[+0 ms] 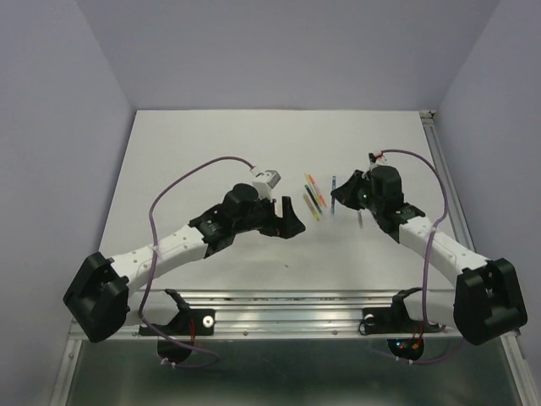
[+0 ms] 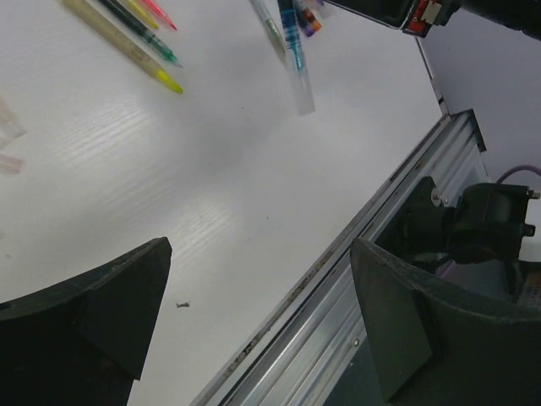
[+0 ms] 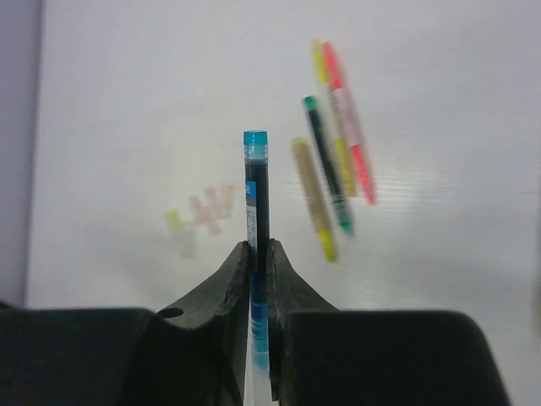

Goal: Open the pen caps

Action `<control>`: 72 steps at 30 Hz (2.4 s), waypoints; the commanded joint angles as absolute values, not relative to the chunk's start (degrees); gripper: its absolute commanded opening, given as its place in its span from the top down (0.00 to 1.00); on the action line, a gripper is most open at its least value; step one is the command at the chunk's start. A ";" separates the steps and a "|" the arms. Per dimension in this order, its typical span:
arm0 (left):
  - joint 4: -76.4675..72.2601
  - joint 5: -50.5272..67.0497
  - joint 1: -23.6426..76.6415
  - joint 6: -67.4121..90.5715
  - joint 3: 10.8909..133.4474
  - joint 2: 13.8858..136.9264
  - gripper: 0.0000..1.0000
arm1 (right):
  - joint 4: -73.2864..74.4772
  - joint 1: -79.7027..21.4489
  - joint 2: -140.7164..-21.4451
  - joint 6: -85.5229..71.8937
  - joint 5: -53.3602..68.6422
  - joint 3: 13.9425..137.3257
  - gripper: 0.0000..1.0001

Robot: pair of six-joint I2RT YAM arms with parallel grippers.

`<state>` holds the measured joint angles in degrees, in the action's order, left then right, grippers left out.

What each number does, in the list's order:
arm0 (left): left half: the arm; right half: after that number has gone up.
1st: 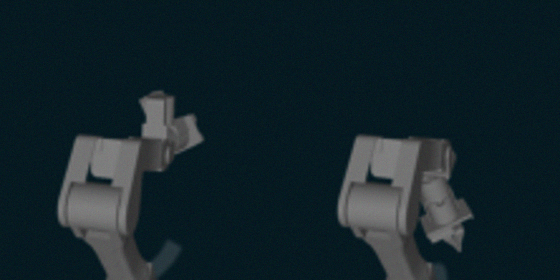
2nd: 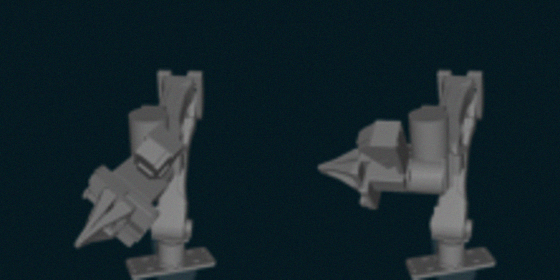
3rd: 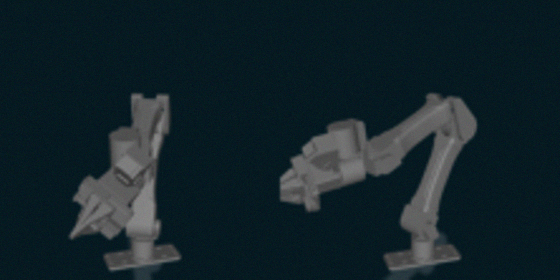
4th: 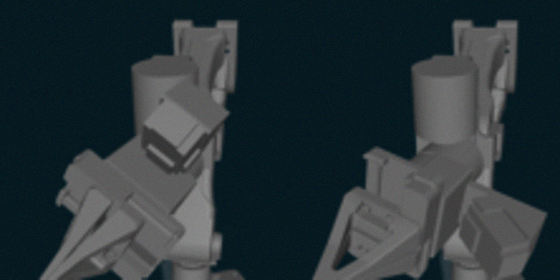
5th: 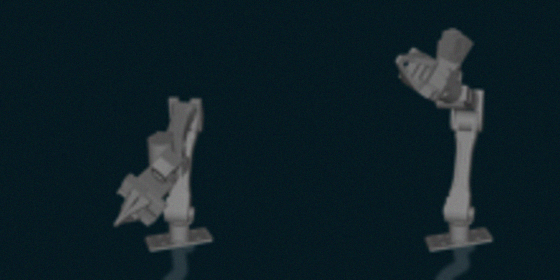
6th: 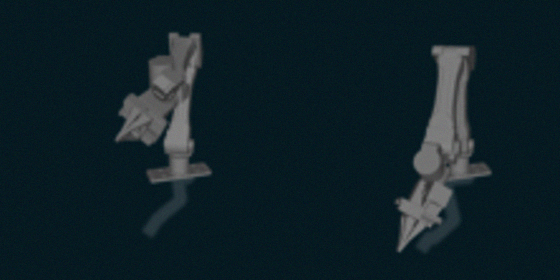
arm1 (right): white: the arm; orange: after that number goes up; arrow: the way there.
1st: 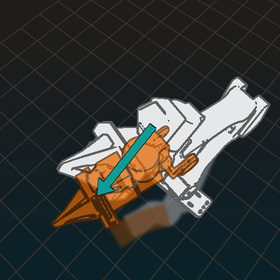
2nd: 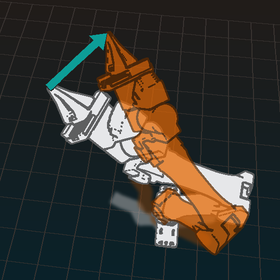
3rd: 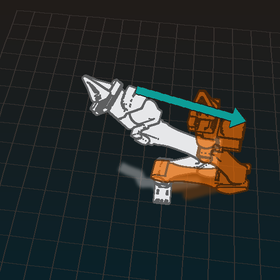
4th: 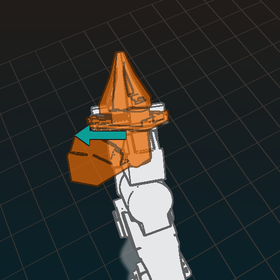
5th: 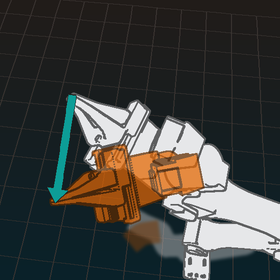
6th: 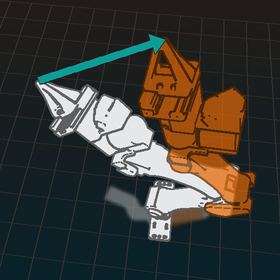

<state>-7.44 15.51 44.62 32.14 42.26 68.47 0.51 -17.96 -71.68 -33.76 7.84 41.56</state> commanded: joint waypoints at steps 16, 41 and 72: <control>-13.71 9.41 52.91 33.66 47.73 76.29 0.16 | -32.60 -36.56 -66.54 -61.70 5.19 29.71 0.99; -10.55 7.47 53.53 34.01 47.29 74.88 1.00 | -29.27 -39.38 -62.93 -60.74 -9.30 28.47 0.99; 8.26 -6.50 45.37 41.57 42.54 72.59 1.00 | -10.29 -34.01 -88.94 -21.63 -5.28 52.29 0.99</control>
